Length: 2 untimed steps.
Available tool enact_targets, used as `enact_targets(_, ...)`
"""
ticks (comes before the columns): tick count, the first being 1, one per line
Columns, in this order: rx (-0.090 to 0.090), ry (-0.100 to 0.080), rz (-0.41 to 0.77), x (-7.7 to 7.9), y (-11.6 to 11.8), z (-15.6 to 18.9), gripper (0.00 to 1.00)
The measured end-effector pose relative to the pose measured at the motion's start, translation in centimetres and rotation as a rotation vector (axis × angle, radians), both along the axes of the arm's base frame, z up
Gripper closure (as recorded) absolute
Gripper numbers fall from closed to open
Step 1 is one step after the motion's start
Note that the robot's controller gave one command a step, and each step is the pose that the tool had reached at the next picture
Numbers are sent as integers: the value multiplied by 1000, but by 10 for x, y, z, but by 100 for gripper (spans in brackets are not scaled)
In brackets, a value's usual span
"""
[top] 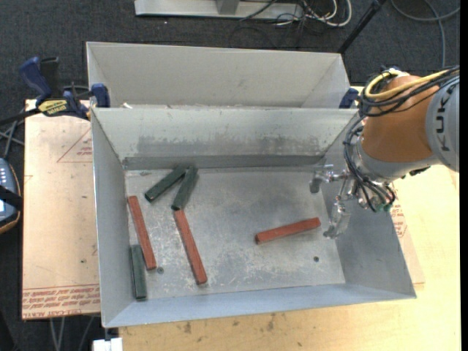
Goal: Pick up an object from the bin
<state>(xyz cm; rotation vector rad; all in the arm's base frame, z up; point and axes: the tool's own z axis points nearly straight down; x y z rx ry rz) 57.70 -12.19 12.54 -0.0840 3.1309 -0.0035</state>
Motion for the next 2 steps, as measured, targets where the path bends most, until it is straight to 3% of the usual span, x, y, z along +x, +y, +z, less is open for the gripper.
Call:
enact_targets(1, 4, 9, -88, 5, 17, -38, 0)
enact_targets(2, 3, 10, -29, -79, 17, -55, 100)
